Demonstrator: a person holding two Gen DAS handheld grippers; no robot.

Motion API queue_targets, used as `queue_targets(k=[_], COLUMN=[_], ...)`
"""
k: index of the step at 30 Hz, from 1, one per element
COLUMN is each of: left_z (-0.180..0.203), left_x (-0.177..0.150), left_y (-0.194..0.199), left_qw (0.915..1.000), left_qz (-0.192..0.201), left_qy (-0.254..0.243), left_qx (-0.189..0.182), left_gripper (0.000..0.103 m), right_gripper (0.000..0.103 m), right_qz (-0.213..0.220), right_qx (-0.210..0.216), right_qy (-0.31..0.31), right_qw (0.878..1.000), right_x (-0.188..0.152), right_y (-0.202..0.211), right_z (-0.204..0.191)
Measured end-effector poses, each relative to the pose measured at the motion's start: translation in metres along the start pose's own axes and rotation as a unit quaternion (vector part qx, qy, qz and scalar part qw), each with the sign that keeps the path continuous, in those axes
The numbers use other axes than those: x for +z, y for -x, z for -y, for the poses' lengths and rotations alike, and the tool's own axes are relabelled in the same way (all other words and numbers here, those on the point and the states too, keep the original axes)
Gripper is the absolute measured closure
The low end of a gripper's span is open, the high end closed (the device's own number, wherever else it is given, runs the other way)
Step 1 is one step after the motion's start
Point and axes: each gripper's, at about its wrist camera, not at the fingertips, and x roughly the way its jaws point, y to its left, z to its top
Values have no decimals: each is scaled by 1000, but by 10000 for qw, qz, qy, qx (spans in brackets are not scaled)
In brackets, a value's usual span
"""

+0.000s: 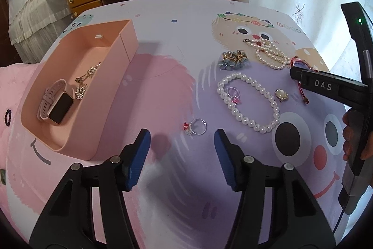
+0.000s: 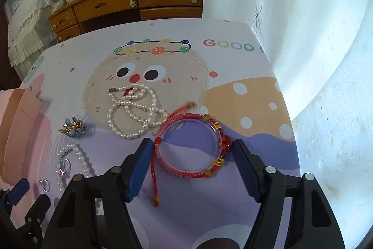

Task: Organize jewelry
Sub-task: 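Grasp the red string bracelet with the right tool while the left tool grasps the red-stone ring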

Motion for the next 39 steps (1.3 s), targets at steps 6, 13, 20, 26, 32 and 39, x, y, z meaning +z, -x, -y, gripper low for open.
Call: queue_targets(k=[6, 13, 20, 26, 32, 39], left_z=[13, 19, 6, 4, 4, 5], left_x=[-1, -1, 2, 0, 0, 4], left_y=[-2, -3, -4, -5, -6, -8], left_qw=[9997, 9991, 9998, 9991, 9986, 9976], left_qz=[66, 160, 95, 169, 241, 236], left_qy=[-248, -375, -40, -226, -302, -479], left_qx=[4, -104, -195, -304, -368, -439], left_gripper=[70, 78, 78, 77, 84, 86], right_gripper=[34, 35, 68, 91, 91, 93], right_qz=[26, -79, 52, -291, -444, -538], right_qx=[91, 282, 410, 284, 448, 525], right_qy=[113, -145, -416, -497, -635, -670], right_qw=[9999, 9995, 9983, 9979, 9960, 9949], right_x=[-2, -7, -11, -21, -26, -24], right_y=[4, 12, 39, 36, 34, 30], right_z=[4, 13, 31, 41, 50, 46])
